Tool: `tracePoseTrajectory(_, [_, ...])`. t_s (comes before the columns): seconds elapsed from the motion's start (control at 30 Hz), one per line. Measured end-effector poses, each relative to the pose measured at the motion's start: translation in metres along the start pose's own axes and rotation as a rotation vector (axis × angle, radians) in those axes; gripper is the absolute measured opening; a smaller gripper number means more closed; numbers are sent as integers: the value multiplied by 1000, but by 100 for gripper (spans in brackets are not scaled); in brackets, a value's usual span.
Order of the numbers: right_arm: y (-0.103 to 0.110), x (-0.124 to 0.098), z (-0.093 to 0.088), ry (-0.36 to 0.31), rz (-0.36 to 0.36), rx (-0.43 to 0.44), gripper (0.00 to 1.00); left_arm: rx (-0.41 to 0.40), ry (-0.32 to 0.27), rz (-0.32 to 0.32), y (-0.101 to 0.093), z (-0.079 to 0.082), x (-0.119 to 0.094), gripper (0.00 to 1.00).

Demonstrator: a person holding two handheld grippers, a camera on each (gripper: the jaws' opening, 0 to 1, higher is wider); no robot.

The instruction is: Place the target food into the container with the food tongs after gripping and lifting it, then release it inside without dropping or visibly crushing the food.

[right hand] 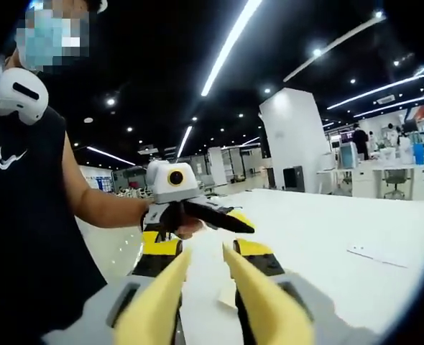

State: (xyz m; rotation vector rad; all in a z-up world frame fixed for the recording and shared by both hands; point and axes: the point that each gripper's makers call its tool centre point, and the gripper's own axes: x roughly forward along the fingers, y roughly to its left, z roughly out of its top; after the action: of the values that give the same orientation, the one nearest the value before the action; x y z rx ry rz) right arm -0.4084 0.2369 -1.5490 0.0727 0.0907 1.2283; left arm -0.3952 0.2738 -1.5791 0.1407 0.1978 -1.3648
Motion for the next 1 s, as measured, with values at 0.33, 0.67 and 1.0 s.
tracePoseTrajectory(0.33, [-22,-10,-40,119,-81,-74,28,-56,84,187,23,-66,-47,100])
tracePoseTrajectory(0.67, [-34,-7,-57,221,-103,-82,28,-116,102,342,21,-123,-77,100])
tracePoseTrajectory(1.0, [-35,-6,-75,266,-82,-90,27,-141,127,397,6,-154,-90,100])
